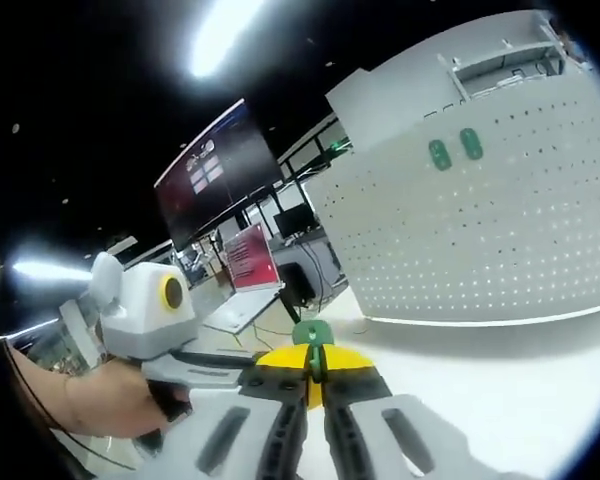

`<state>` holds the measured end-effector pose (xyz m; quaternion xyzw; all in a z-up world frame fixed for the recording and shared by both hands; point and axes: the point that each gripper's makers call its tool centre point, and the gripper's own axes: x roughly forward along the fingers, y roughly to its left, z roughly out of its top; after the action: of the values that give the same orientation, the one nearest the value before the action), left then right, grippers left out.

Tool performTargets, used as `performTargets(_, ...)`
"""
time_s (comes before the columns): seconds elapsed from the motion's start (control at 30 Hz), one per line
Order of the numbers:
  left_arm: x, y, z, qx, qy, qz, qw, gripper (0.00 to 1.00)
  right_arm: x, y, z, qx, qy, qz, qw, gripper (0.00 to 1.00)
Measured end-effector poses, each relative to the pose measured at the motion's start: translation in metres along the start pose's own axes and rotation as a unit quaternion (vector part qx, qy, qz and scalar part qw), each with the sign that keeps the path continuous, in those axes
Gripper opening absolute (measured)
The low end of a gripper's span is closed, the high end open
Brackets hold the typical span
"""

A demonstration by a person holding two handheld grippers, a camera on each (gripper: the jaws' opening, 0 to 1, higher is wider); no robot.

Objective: Insert the hook assembly into the mounting plate slot until the hook locks in place.

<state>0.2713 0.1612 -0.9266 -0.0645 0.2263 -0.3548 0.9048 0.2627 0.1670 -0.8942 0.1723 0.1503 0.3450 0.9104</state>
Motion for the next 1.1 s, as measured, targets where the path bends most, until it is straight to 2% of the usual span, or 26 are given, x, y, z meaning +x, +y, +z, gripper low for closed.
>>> performTargets(0.1, 0.001, 0.001, -0.002, 0.001, 0.002, 0.004, 1.0, 0.03, 0.001, -0.001, -0.003, -0.006, 0.01, 0.001, 0.9999, 0.0)
performTargets(0.2, 0.006, 0.004, -0.014, 0.004, 0.018, 0.014, 0.9997, 0.06, 0.005, -0.006, -0.007, -0.008, 0.022, 0.0, 0.9997, 0.0)
performTargets(0.27, 0.008, 0.006, -0.021, 0.005, 0.023, 0.017, 0.9996, 0.15, 0.006, -0.007, -0.006, -0.011, 0.024, 0.001, 0.9996, 0.0)
performTargets(0.33, 0.007, 0.007, -0.026, -0.013, 0.024, 0.014, 0.9995, 0.24, 0.007, -0.008, -0.004, -0.016, 0.026, 0.002, 0.9995, 0.0)
performTargets(0.4, 0.006, 0.004, -0.026, -0.029, 0.017, -0.003, 0.9994, 0.31, 0.008, -0.009, -0.004, -0.027, 0.029, 0.004, 0.9992, 0.0)
performTargets(0.57, -0.001, 0.007, -0.023, -0.035, -0.007, -0.005, 0.9993, 0.61, 0.014, -0.02, -0.008, -0.037, 0.039, 0.0, 0.9986, 0.0)
performTargets(0.7, -0.007, 0.01, -0.022, -0.038, -0.022, -0.016, 0.9989, 0.73, 0.017, -0.024, -0.01, -0.045, 0.046, 0.0, 0.9979, 0.0)
performTargets(0.87, -0.018, 0.015, -0.016, -0.034, -0.03, -0.018, 0.9988, 0.91, 0.019, -0.024, -0.001, -0.083, 0.034, -0.003, 0.996, 0.0)
performTargets(1.0, -0.022, 0.019, -0.011, -0.029, -0.031, -0.012, 0.999, 0.99, 0.024, -0.022, 0.003, -0.102, 0.028, -0.002, 0.9944, 0.0)
performTargets(1.1, -0.024, 0.029, -0.01, -0.025, -0.025, 0.004, 0.9994, 1.0, 0.027, -0.021, 0.007, -0.111, 0.02, -0.007, 0.9935, 0.0)
